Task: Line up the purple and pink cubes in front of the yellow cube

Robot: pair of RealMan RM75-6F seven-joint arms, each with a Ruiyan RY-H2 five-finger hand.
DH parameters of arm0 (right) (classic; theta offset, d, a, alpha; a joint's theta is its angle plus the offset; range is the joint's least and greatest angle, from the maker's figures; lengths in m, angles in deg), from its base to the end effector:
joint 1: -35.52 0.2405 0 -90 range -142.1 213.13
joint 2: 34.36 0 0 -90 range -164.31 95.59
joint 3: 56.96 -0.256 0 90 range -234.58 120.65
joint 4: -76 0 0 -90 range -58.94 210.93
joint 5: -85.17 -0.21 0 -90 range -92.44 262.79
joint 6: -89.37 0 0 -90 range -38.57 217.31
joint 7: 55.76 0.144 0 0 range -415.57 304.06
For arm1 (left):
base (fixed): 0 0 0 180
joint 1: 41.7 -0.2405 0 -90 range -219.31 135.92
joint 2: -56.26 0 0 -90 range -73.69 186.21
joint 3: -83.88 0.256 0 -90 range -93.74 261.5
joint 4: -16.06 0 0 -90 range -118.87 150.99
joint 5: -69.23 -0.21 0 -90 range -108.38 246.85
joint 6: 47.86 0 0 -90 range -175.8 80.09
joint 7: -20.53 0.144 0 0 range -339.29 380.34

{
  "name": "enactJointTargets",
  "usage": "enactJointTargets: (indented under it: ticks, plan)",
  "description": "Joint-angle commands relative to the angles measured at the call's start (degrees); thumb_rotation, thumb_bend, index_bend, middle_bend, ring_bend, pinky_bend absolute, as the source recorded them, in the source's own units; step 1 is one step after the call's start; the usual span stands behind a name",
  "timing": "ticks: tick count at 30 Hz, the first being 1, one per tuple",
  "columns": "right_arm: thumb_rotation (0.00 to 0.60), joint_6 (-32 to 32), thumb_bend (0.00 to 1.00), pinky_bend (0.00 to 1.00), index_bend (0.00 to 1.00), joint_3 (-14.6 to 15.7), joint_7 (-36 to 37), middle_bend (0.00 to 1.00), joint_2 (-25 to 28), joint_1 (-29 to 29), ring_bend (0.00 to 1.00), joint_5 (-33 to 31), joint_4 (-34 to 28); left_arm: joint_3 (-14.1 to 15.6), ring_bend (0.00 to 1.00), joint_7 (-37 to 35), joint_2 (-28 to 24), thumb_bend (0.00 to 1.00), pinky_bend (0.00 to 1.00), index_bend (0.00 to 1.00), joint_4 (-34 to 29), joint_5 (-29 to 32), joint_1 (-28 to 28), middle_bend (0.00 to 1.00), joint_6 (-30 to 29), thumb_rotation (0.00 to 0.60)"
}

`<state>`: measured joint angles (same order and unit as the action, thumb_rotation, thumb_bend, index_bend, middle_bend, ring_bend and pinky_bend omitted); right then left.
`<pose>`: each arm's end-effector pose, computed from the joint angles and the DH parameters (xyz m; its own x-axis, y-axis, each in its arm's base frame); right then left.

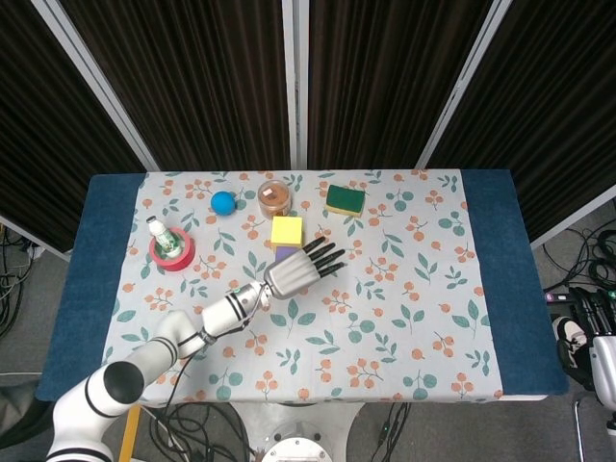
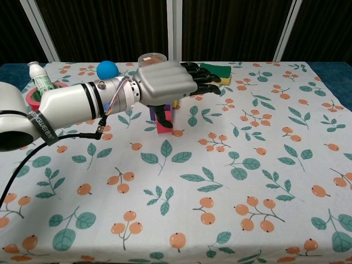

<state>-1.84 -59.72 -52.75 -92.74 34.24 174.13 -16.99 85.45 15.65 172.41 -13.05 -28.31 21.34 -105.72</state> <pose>-0.3190 -0.1466 0.2004 0.4329 0.0602 0.8994 -0.9014 0.0321 0.4317 -0.0677 0.3903 -0.1199 0.7039 -0.1751 0.6884 0.2914 -0.8126 -0.5047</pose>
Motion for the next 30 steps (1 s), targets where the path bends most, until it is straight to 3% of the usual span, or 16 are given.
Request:
enactJointTargets:
  ticks: [1, 15, 22, 26, 30]
  plan:
    - [0.6, 0.0, 0.36, 0.1, 0.01, 0.0, 0.01, 0.09, -0.01, -0.01, 0.0, -0.02, 0.0, 0.73, 0.03, 0.04, 0.58, 0.0, 0.11, 0.14, 1.58, -0.48, -0.03, 0.0, -0.14, 0.6]
    - [0.6, -0.33, 0.36, 0.1, 0.01, 0.08, -0.5, 0.09, 0.03, -0.27, 0.0, 0.13, -0.31, 2.55, 0.03, -0.62, 1.62, 0.0, 0.11, 0.14, 5.67, -1.37, -0.37, 0.0, -0.87, 0.6]
    - [0.6, -0.37, 0.36, 0.1, 0.01, 0.08, -0.25, 0.09, 0.08, -0.33, 0.0, 0.13, -0.25, 2.5, 0.03, -2.13, 0.76, 0.0, 0.11, 0.14, 4.45, -1.17, -1.33, 0.0, -3.69, 0.6]
    - [0.6, -0.16, 0.36, 0.1, 0.01, -0.03, 0.42, 0.09, 0.18, -0.21, 0.0, -0.02, 0.12, 0.42, 0.03, -5.59, -3.12, 0.0, 0.11, 0.14, -1.26, 0.7, -4.3, 0.0, -10.29, 0.6]
    - [0.6, 0.48, 0.36, 0.1, 0.01, 0.05, 1.41, 0.09, 0.48, -0.05, 0.0, -0.25, 0.68, -4.08, 0.03, -8.26, -12.99, 0.0, 0.11, 0.14, -15.38, 6.16, -10.02, 0.0, -16.37, 0.6]
